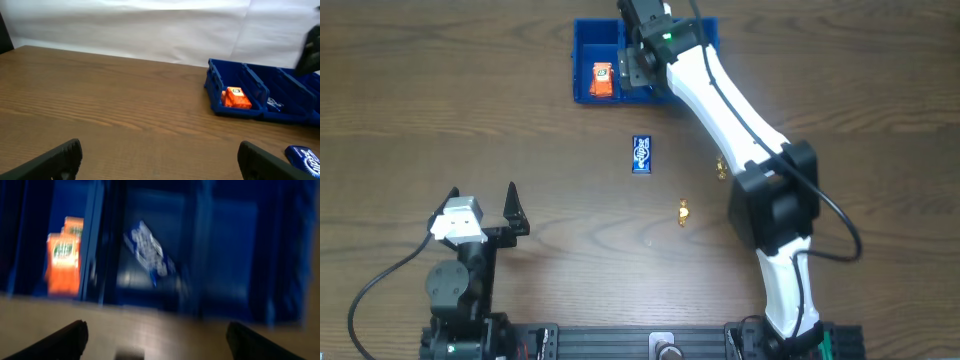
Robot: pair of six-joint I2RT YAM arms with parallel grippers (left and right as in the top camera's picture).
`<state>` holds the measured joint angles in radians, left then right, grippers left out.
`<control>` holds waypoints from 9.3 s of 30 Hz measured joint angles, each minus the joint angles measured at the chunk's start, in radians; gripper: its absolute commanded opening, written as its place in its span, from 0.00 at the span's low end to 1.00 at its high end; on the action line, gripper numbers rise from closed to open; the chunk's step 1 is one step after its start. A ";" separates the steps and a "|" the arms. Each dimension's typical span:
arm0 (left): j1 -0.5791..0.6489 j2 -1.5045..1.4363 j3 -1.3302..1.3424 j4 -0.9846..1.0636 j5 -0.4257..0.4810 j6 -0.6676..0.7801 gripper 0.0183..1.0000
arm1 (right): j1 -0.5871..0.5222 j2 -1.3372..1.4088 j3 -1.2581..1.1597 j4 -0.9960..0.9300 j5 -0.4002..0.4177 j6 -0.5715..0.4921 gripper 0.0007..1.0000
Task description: Sort Candies Into Trays
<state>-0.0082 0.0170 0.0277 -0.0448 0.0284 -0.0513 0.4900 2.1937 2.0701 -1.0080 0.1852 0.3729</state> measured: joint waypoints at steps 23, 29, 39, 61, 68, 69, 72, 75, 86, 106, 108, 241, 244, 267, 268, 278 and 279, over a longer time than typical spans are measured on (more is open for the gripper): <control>0.000 0.000 0.000 0.000 0.000 0.000 1.00 | 0.155 -0.040 -0.485 0.163 -0.081 0.240 0.68; 0.000 0.000 0.000 0.000 0.000 0.000 1.00 | 0.154 -0.027 -0.486 0.166 -0.081 0.266 0.45; 0.000 0.000 0.000 0.000 0.000 0.000 1.00 | 0.153 -0.019 -0.481 0.153 -0.084 0.278 0.22; 0.000 0.000 0.000 0.000 0.000 0.000 1.00 | 0.004 -0.009 0.111 0.176 0.093 -0.009 0.20; 0.000 0.000 0.000 0.000 0.000 0.000 1.00 | 0.001 0.183 0.111 0.231 0.037 -0.019 0.20; 0.000 0.000 0.000 0.000 0.000 0.000 1.00 | 0.001 0.185 0.111 0.235 0.034 -0.019 0.21; 0.000 0.000 0.000 0.000 0.000 0.000 1.00 | -0.003 0.186 0.111 0.244 0.030 -0.019 0.27; 0.000 0.000 0.000 0.000 0.000 0.000 1.00 | -0.011 0.186 0.111 0.243 0.027 -0.019 0.50; 0.000 0.000 0.000 0.000 0.000 0.000 1.00 | -0.031 0.093 0.108 0.077 0.020 -0.013 1.00; 0.000 0.000 0.000 0.000 0.000 0.000 1.00 | 0.110 -0.509 -0.978 0.127 -0.116 0.172 1.00; 0.000 0.000 0.000 0.000 0.000 0.000 1.00 | 0.114 -0.509 -1.043 0.172 -0.138 0.187 1.00; 0.000 0.000 0.000 0.000 0.000 0.000 1.00 | -0.206 -0.377 -0.972 0.341 -0.085 -0.026 0.57; 0.000 0.000 0.000 0.000 0.000 0.000 1.00 | -0.213 -0.377 -0.975 0.358 -0.090 -0.020 0.57; 0.000 0.000 0.000 0.000 0.000 0.000 1.00 | -0.213 -0.340 -0.975 0.386 -0.104 -0.009 0.32; 0.000 0.000 0.000 0.000 0.000 0.000 1.00 | -0.213 -0.340 -0.975 0.386 -0.104 -0.009 0.32; 0.000 0.000 0.000 0.000 0.000 0.000 1.00 | -0.213 -0.340 -0.981 0.397 -0.104 -0.009 0.32; 0.000 0.000 0.000 0.000 0.000 0.000 1.00 | -0.213 -0.340 -0.981 0.397 -0.104 -0.009 0.32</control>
<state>-0.0082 0.0170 0.0277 -0.0448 0.0284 -0.0513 0.2768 1.8534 1.0889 -0.6113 0.0814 0.3637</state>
